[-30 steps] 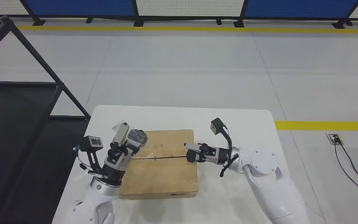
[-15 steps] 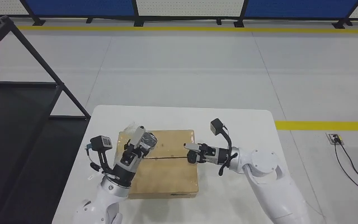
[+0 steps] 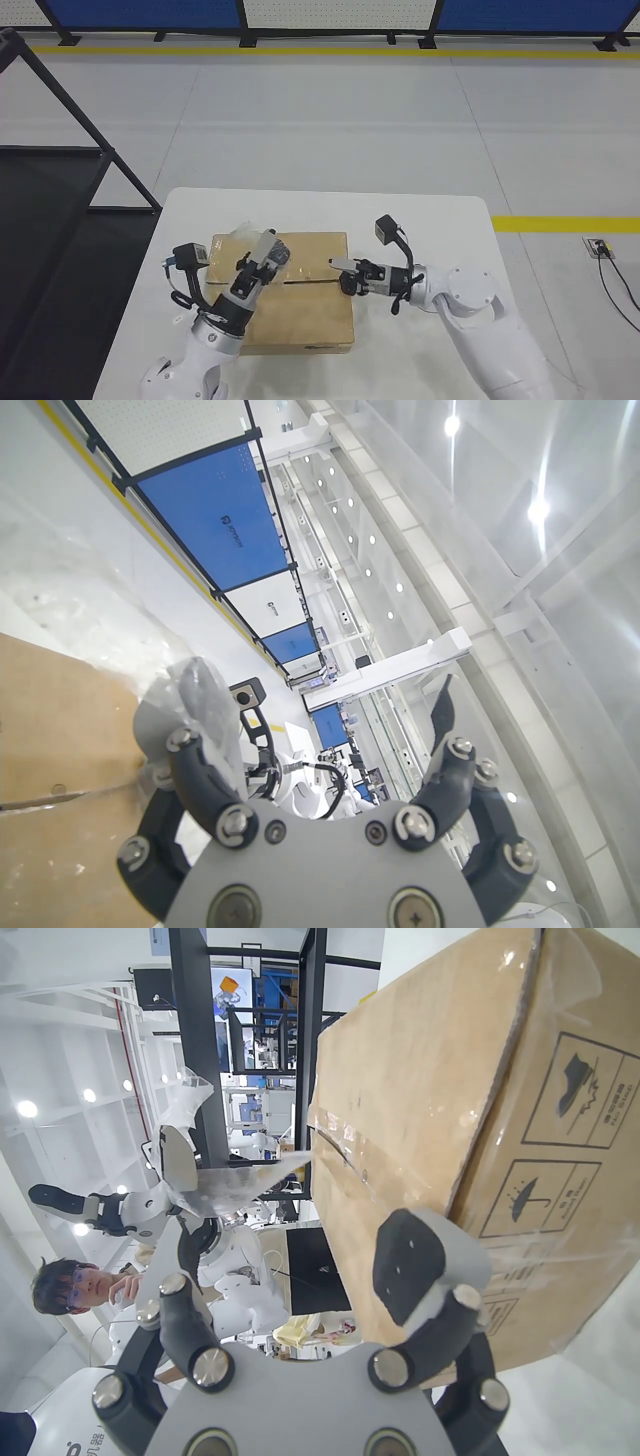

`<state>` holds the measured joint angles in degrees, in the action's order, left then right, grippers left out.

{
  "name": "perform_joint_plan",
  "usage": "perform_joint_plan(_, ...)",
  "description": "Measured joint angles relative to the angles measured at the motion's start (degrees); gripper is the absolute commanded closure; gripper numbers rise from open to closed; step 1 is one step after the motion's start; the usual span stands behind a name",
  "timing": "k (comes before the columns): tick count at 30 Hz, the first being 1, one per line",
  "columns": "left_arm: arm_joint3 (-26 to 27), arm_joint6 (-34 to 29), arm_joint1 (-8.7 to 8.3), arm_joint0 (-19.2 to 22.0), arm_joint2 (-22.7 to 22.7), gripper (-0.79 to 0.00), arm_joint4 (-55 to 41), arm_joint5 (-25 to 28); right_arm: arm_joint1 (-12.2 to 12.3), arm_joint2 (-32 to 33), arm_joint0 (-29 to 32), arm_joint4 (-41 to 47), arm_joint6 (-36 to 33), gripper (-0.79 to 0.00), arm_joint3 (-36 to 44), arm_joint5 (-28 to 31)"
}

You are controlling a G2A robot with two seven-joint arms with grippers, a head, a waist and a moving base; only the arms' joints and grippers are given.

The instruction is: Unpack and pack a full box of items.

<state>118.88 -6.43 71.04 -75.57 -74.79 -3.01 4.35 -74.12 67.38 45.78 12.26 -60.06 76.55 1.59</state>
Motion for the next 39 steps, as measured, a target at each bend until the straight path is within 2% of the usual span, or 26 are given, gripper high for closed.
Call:
perform_joint_plan(10, 0.1, 0.5, 0.27, -0.5, -0.9, -0.785, -1.0, 0.7, 0.2, -0.8, -0.6, 0.4, -0.1, -0.785, -0.4, 0.3)
perform_joint_plan(14, 0.5, 1.3, 0.28, -1.2, -2.7, -0.785, -1.2, 1.7, 0.3, -1.2, -0.8, 0.8, -0.1, -0.785, -0.8, 0.4)
perform_joint_plan(20, 1.2, 2.3, 0.15, -2.0, -7.2, -0.785, -2.0, 2.8, 0.4, -1.7, -1.1, 1.2, -0.2, -0.785, -1.0, 0.8)
perform_joint_plan(28, 3.6, 3.6, -0.06, -4.9, -16.2, -0.785, -6.4, 5.7, 0.5, -2.3, -1.7, 1.5, -0.3, -0.785, -1.2, 0.8)
perform_joint_plan(35, 2.9, 0.3, -0.37, -5.8, -23.2, -0.785, -12.0, 7.0, 0.5, -3.2, -2.3, 1.5, -0.1, -0.785, -1.4, 0.6)
perform_joint_plan(39, 2.1, -3.7, -0.62, -5.9, -26.7, -0.785, -18.1, 4.7, 0.5, -3.5, -2.5, 1.7, 0.1, -0.785, -1.7, 0.6)
